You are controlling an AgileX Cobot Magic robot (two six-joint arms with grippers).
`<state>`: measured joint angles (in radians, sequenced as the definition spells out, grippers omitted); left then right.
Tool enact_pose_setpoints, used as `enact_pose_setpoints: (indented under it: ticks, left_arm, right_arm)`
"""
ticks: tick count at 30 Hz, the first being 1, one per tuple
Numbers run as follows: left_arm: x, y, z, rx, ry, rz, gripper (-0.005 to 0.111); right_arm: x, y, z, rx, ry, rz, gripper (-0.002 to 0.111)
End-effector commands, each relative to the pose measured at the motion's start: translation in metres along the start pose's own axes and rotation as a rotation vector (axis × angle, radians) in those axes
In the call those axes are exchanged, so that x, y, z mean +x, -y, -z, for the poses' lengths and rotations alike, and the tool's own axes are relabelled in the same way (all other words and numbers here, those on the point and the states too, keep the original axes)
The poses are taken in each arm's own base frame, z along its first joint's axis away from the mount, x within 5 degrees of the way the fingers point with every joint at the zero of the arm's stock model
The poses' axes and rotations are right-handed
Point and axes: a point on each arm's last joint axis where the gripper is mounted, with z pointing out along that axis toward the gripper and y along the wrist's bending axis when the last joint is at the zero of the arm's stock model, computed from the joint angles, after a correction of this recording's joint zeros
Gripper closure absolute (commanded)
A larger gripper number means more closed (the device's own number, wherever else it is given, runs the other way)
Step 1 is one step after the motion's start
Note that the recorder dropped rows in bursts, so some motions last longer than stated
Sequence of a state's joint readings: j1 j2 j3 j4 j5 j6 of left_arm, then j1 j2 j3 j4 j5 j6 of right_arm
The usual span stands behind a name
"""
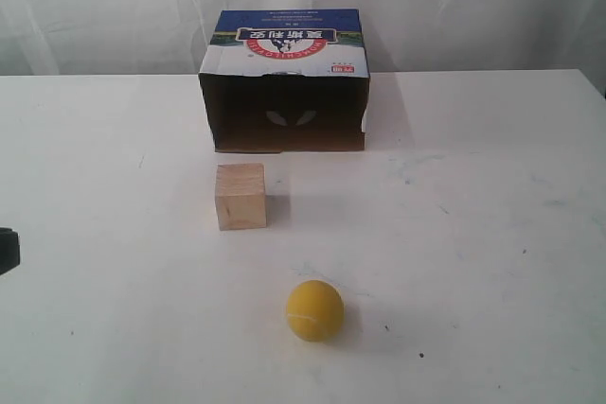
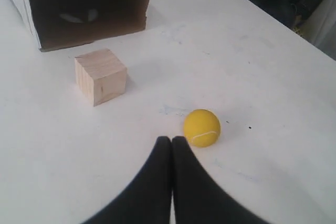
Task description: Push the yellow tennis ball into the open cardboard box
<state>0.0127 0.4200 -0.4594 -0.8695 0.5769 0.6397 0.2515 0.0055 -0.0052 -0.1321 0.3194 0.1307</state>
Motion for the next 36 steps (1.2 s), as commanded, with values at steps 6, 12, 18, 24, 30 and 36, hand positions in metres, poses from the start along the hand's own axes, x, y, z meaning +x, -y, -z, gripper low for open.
enact_pose_setpoints:
  ticks: [6, 12, 18, 24, 30, 36]
  left_arm:
    - [0.012, 0.005, 0.024, -0.122, 0.169, -0.113, 0.107]
    - [0.044, -0.011, 0.02, -0.236, 0.272, 0.012, 0.107]
    - [0.054, -0.021, 0.015, -0.284, 0.32, 0.098, 0.107]
    - [0.055, -0.02, 0.014, -0.276, 0.31, 0.088, 0.107]
    - [0.056, -0.021, 0.014, -0.298, 0.283, -0.024, 0.107]
    - [0.071, -0.024, 0.007, -0.298, 0.221, -0.036, 0.107]
  right_arm:
    - [0.001, 0.0, 0.0, 0.002, 0.006, -0.004, 0.108]
    - [0.001, 0.0, 0.0, 0.002, 0.006, -0.004, 0.108]
    - [0.001, 0.0, 0.0, 0.002, 0.006, -0.03, 0.108]
    - [0.001, 0.0, 0.0, 0.002, 0.006, -0.03, 0.108]
    - [0.001, 0.0, 0.0, 0.002, 0.006, -0.03, 0.108]
    - [0.001, 0.0, 0.0, 0.002, 0.006, -0.03, 0.108]
